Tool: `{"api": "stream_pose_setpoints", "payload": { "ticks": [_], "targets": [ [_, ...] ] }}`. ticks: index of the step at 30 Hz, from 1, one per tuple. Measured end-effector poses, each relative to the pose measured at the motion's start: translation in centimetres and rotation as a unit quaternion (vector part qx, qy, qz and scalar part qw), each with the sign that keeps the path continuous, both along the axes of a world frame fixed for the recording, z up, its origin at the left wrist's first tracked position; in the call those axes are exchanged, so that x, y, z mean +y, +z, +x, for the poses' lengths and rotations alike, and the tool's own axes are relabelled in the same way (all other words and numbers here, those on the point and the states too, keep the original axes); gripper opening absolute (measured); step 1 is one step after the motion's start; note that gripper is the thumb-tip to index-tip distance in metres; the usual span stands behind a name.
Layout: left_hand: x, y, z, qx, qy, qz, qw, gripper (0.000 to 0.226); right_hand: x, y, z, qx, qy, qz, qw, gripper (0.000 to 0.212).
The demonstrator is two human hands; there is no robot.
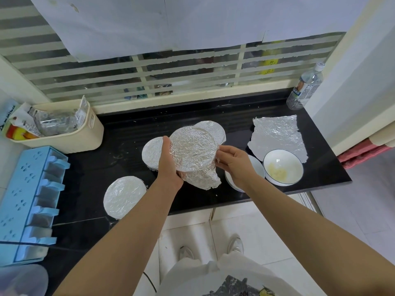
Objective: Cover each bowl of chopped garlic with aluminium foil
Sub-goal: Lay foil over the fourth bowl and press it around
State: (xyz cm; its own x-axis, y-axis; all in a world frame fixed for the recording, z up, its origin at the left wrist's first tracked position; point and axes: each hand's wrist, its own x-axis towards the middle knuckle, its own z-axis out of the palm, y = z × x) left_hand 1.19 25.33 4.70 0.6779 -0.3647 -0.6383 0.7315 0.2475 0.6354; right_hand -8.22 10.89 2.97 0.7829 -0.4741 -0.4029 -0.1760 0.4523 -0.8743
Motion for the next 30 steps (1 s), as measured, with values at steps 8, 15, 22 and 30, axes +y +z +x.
{"api": "stream_pose_setpoints", "payload": {
  "ticks": [8, 15, 22, 30],
  "targets": [
    [-0.5, 0.3, -0.4, -0.003, 0.025, -0.006, 1.000, 0.058, 1.1, -0.5, 0.1, -0.017, -0.076, -0.099, 0.992, 0.007],
    [-0.6, 0.4, -0.8, -0.013, 0.032, 0.005, 0.999, 0.055, 2.3, -0.9, 0.3, 0.020, -0.116, -0.178, 0.977, 0.012],
    [-0.4, 1.0, -0.9, -0.034, 0.059, 0.029, 0.997, 0.052, 1.8, 0.4, 0.3, 0.030, -0.029, -0.111, 0.993, 0.027],
    [-1.2, 0.8, -2.0, -0.096, 0.066, 0.071, 0.991, 0.072, 3.3, 1.7, 1.1, 0.101, 0.055, -0.112, 0.987, 0.042]
  ]
}}
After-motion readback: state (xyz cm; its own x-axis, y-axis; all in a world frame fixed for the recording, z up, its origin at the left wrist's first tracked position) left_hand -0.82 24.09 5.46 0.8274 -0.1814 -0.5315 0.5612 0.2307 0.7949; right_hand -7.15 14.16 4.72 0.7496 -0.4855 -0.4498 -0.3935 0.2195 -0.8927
